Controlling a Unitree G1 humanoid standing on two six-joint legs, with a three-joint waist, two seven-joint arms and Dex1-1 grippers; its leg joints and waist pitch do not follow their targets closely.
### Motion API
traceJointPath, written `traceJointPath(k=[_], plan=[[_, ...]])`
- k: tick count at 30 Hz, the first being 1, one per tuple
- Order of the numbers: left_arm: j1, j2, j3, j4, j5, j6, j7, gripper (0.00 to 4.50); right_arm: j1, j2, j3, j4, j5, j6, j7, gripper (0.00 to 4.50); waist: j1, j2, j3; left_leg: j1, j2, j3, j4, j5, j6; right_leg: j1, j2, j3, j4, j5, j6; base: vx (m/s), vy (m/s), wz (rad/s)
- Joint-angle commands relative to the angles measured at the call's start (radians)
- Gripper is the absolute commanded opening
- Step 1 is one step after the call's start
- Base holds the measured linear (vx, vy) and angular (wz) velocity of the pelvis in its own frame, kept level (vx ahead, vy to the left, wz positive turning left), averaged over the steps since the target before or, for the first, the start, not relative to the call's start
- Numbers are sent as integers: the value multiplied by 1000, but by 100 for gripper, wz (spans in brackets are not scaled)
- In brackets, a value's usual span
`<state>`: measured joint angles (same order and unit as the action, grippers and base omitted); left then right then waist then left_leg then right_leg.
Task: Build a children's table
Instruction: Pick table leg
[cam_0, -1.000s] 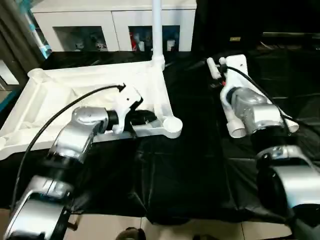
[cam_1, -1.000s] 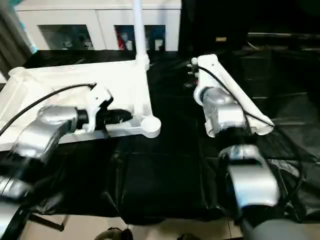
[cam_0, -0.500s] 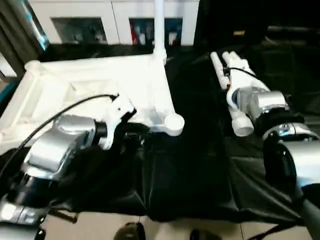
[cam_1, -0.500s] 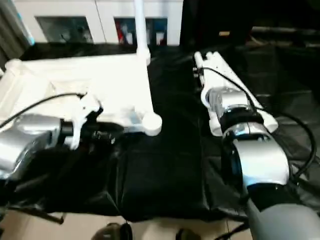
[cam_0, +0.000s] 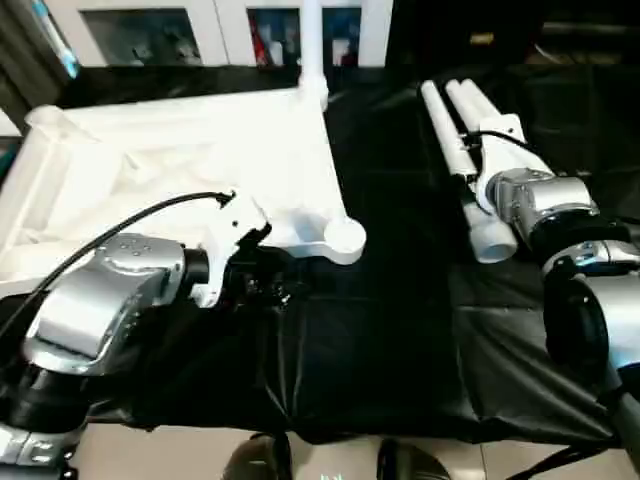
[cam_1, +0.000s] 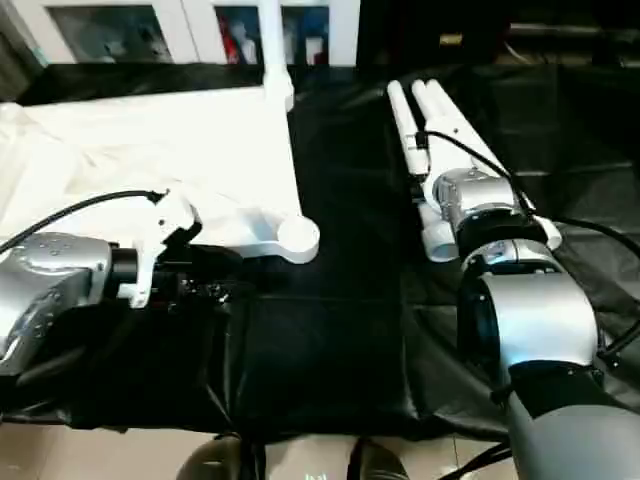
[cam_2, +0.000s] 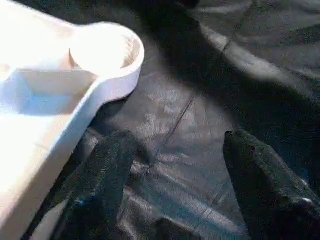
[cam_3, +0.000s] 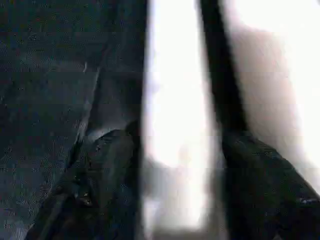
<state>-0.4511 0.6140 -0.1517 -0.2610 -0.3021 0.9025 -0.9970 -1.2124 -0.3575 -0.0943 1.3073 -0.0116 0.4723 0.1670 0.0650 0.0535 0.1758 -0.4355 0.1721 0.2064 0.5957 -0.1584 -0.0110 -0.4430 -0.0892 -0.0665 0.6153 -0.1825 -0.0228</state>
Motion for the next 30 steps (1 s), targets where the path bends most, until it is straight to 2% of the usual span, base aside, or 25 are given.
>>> traceJointPath(k=[1, 2, 3, 4, 5, 6, 8, 9, 10, 15, 18, 24, 25, 27, 29, 30], plan=[[9, 16, 15, -39, -20, 24, 5, 376, -1, -7, -15, 25, 4, 40, 31, 298, -2, -5, -71, 42, 52, -26, -68, -92, 63, 59, -54, 48, -44, -23, -301, 0, 0, 0], [6, 18, 16, -43, -24, 31, 7, 376, -2, -9, -21, 28, 8, 48, 35, 298, -4, -7, -70, 43, 52, -25, -68, -95, 62, 59, -54, 49, -46, -27, -301, 0, 0, 0], [4, 19, 16, -46, -27, 35, 9, 395, -3, -11, -24, 30, 11, 53, 37, 292, -4, -5, -69, 45, 53, -25, -69, -106, 57, 58, -55, 49, -46, -42, -302, 0, 0, 0], [3, 20, 16, -46, -27, 36, 9, 395, -3, -11, -24, 30, 11, 54, 38, 292, -5, -5, -66, 45, 53, -26, -70, -115, 51, 58, -56, 49, -47, -56, -301, 0, 0, 0], [-2, 22, 18, -51, -30, 43, 12, 407, -6, -14, -24, 34, 11, 63, 47, 263, -5, -6, -66, 45, 53, -26, -71, -120, 47, 58, -57, 50, -48, -62, -300, 0, 0, 0], [-4, 24, 20, -53, -31, 46, 12, 407, -8, -16, -16, 36, 4, 69, 56, 263, -6, -12, -68, 46, 54, -25, -71, -121, 45, 60, -57, 50, -49, -66, -300, 0, 0, 0], [-6, 26, 22, -55, -32, 48, 12, 438, -9, -17, -11, 37, -1, 73, 60, 249, -5, -10, -66, 45, 54, -26, -71, -118, 37, 60, -59, 51, -49, -78, -299, 0, 0, 0], [-8, 28, 22, -57, -34, 49, 13, 443, -10, -17, -8, 39, -3, 76, 70, 237, -5, -14, -72, 46, 54, -25, -69, -111, 37, 63, -59, 50, -47, -70, -300, 0, 0, 0], [-9, 31, 23, -59, -38, 54, 12, 447, -11, -18, -6, 40, -6, 78, 77, 221, -5, -11, -70, 46, 54, -25, -69, -102, 39, 61, -59, 50, -46, -60, -302, 0, 0, 0], [-18, 41, 15, -65, -54, 67, 13, 450, -5, -26, -3, 41, -21, 81, 83, 188, -2, -15, -78, 45, 52, -23, -65, -75, 51, 63, -59, 51, -42, -30, -318, 0, 0, 0], [-31, 34, 16, -48, -41, 54, 33, 450, 0, -29, 0, 42, -28, 78, 86, 184, -2, -17, -79, 44, 53, -24, -64, -75, 52, 64, -60, 51, -42, -31, -317, 0, 0, 0], [-55, 10, 25, -6, -17, 23, 87, 450, 10, -30, 1, 42, -37, 72, 89, 183, -1, -15, -91, 43, 51, -23, -57, -44, 62, 69, -58, 49, -35, 10, -322, 0, 0, 0], [-61, 4, 27, 4, -13, 12, 98, 450, 12, -29, -5, 42, -32, 69, 86, 182, 2, -14, -97, 44, 50, -23, -55, -36, 67, 70, -58, 49, -33, 23, -327, 0, 0, 0], [-68, -3, 32, 12, -12, 6, 107, 450, 14, -29, -15, 41, -25, 63, 78, 182, 2, -14, -99, 43, 51, -23, -52, -26, 72, 71, -59, 49, -31, 39, -332, 0, 0, 0], [-81, -17, 41, 30, -2, -24, 135, 450, 16, -26, -57, 38, 8, 44, 53, 182, 5, -11, -104, 44, 51, -23, -49, -27, 72, 71, -58, 48, -30, 44, -338, 0, 0, 0], [-81, -17, 41, 30, -2, -24, 135, 450, 16, -26, -57, 38, 8, 44, 53, 182, 5, -13, -103, 43, 51, -22, -49, -34, 72, 71, -58, 49, -31, 41, -337, 0, 0, 0]])
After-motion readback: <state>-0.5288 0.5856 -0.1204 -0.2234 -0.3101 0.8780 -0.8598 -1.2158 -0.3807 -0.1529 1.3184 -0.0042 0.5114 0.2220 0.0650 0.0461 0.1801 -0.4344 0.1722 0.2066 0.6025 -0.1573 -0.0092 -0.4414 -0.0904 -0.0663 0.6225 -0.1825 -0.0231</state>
